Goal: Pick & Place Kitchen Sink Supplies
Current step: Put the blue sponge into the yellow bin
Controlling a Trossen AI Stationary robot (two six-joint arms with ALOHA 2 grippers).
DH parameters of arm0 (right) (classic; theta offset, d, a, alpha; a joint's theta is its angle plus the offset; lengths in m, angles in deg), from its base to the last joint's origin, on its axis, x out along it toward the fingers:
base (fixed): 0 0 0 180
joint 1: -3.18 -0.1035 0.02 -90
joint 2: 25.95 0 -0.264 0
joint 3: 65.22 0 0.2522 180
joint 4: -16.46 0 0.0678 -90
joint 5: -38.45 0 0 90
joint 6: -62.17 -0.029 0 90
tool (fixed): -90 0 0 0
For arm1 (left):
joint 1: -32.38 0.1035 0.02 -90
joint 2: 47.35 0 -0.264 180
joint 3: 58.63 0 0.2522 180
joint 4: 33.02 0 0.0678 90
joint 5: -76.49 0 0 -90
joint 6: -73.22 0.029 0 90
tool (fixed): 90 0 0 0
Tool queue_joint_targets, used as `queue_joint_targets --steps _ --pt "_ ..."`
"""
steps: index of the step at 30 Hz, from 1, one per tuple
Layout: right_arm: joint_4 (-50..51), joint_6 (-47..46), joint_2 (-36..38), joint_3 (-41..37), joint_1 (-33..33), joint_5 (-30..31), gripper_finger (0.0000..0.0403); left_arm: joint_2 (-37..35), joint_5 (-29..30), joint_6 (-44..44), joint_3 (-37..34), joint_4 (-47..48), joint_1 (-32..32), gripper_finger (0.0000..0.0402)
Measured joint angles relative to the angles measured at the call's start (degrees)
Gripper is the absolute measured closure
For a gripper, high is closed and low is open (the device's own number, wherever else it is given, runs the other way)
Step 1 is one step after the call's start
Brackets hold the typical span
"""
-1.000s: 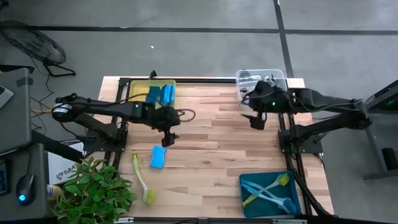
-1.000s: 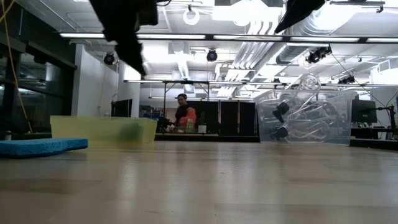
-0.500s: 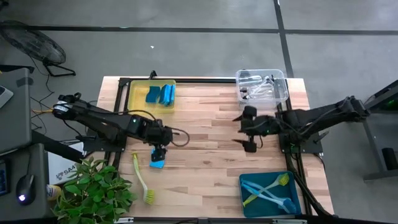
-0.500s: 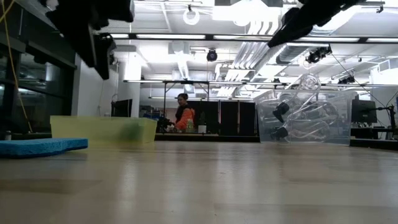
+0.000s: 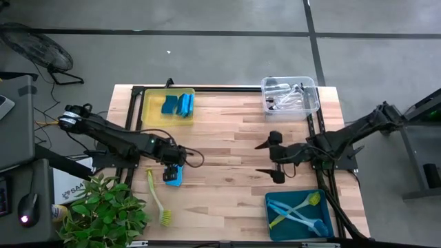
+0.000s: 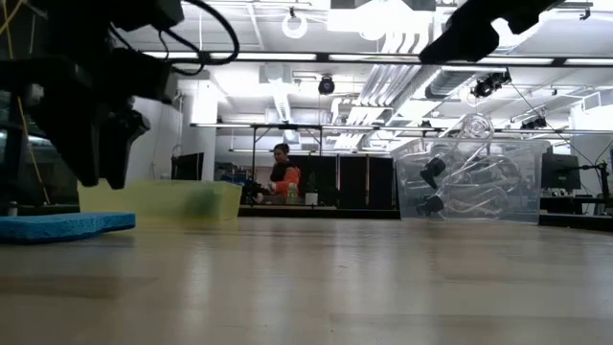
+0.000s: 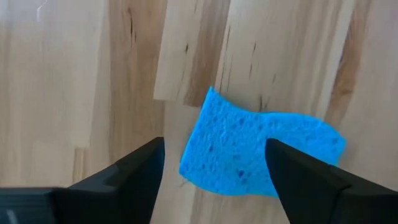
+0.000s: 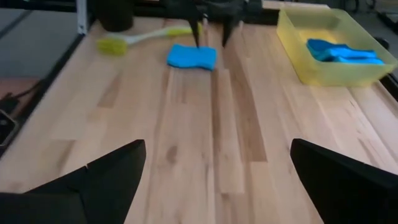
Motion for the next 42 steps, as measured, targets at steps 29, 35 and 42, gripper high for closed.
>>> queue_joint_targets --steps 29,35,42 --pt "-2.40 -2.45 -0.09 0.01 -7.73 7.48 0.0006 -0.11 -0.88 0.34 -11.66 -14.07 0.04 0.0151" --pt "-2.40 -3.12 -0.09 0.01 -7.73 7.48 0.0006 -0.13 -1.80 -0.96 -12.25 -14.56 0.04 0.0191" --pt "-2.66 -3.07 -0.09 0.01 -7.73 7.48 0.0006 -0.11 -2.14 -0.85 -12.30 -14.87 0.02 0.0273"
